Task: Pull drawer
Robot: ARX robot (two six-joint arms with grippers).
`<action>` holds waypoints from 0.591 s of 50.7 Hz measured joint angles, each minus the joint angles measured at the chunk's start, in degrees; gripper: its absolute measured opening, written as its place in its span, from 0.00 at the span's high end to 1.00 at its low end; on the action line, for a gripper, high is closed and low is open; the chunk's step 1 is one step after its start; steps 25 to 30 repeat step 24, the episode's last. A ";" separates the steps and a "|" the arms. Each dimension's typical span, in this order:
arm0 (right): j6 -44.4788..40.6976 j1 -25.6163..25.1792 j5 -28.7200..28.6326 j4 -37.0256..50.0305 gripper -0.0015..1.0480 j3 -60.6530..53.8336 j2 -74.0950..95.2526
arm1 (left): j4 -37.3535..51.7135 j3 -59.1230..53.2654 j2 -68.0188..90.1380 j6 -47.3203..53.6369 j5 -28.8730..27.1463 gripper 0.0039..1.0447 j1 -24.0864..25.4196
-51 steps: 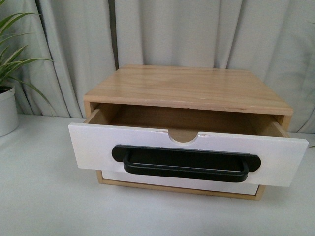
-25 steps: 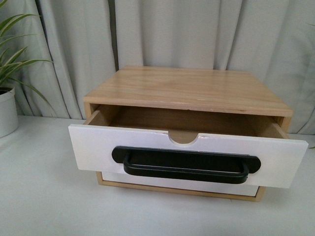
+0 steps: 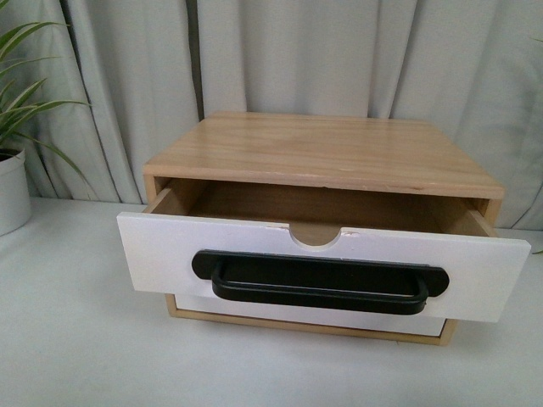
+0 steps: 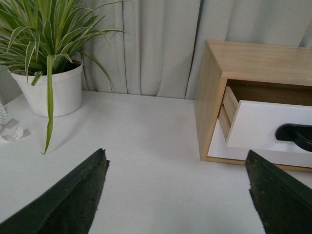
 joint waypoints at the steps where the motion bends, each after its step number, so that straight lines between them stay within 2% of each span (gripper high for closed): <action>1: 0.00 0.00 0.00 0.00 0.15 0.00 0.00 | 0.00 0.00 0.00 0.00 0.00 0.10 0.00; 4: 0.04 0.00 0.00 0.00 0.07 0.00 0.00 | 0.00 0.00 0.00 0.04 0.00 0.04 0.00; 7: 0.11 0.00 0.00 0.00 0.09 0.00 0.00 | 0.00 0.00 0.00 0.02 0.00 0.06 0.00; 30: 0.11 0.00 0.00 0.00 0.09 0.00 0.00 | 0.00 0.00 0.00 0.02 0.00 0.05 0.00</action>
